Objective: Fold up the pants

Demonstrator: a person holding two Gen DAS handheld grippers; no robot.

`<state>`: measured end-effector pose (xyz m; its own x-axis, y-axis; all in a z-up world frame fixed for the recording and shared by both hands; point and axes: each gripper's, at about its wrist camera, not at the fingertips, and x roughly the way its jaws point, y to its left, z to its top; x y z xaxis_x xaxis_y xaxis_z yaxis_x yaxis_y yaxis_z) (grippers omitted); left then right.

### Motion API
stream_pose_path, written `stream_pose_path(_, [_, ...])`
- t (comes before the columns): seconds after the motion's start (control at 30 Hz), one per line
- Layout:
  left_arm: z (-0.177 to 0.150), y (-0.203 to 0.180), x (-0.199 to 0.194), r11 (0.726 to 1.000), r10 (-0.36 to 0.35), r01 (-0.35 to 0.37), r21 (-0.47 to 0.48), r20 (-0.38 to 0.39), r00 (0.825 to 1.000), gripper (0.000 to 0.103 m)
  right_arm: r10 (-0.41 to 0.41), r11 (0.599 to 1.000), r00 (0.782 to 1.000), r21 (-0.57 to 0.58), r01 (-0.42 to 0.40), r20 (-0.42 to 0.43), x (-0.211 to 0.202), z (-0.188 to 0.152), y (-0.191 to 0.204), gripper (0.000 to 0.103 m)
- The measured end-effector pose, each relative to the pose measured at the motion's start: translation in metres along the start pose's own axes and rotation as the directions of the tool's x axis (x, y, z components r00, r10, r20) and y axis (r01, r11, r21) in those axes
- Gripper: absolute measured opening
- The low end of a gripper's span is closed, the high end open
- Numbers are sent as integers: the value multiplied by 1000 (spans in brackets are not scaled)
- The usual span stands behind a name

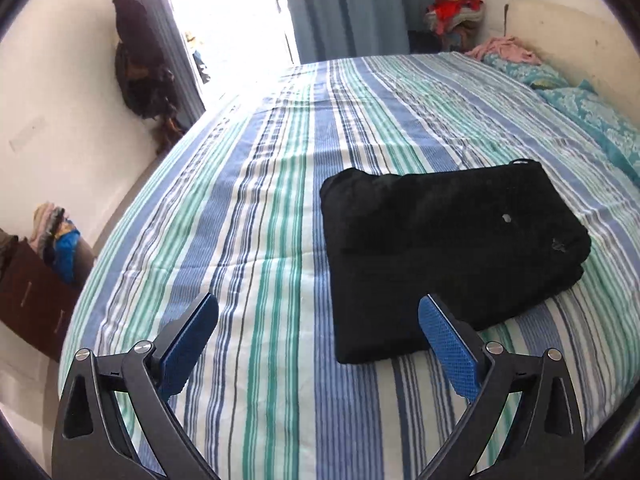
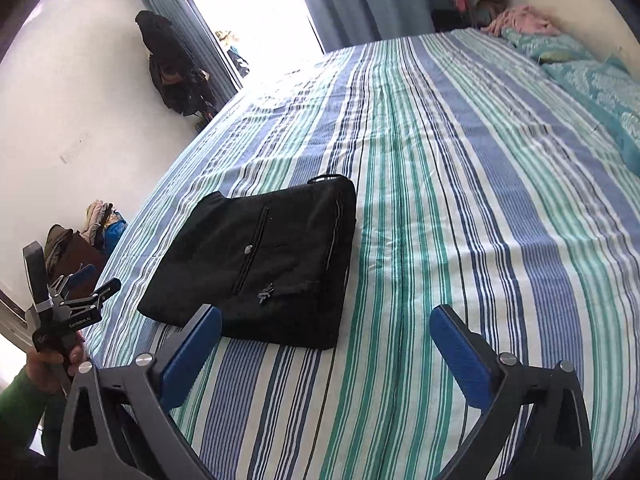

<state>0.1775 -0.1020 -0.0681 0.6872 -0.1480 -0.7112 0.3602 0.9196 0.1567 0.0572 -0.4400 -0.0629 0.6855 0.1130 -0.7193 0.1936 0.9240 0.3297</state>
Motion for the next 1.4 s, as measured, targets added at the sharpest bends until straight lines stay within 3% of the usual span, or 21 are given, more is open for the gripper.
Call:
stream_pose_path(0.1, [-11, -14, -32, 999, 31, -31, -44, 4, 999, 101, -123, 992, 992, -22, 123, 10, -17, -22, 30, 103])
stream_pose_path(0.23, [-24, -26, -55, 1000, -9, 10, 17, -70, 997, 101, -243, 970, 970, -25, 244, 29, -36, -57, 66, 103])
stream_pose_path(0.37, [-34, -29, -73, 999, -35, 35, 1, -138, 990, 101, -253, 967, 968, -29, 253, 5, -53, -80, 98, 103])
stream_pose_path(0.57, [-42, -19, -105, 999, -26, 23, -24, -104, 994, 101, -278, 959, 960, -68, 275, -38, -72, -99, 131, 103])
stream_pose_path(0.87, [-51, -11, -128, 998, -57, 56, -13, -134, 989, 101, -260, 962, 963, -98, 253, -68, -99, -114, 153, 103])
stream_pose_path(1.13, [-63, 4, -150, 987, -159, 157, -21, -181, 971, 101, -294, 949, 950, -150, 277, -106, -131, -123, 163, 103])
stream_pose_path(1.4, [-62, 8, -169, 997, -75, 71, -31, -155, 985, 101, -245, 965, 967, -110, 236, -70, -165, -116, 179, 103])
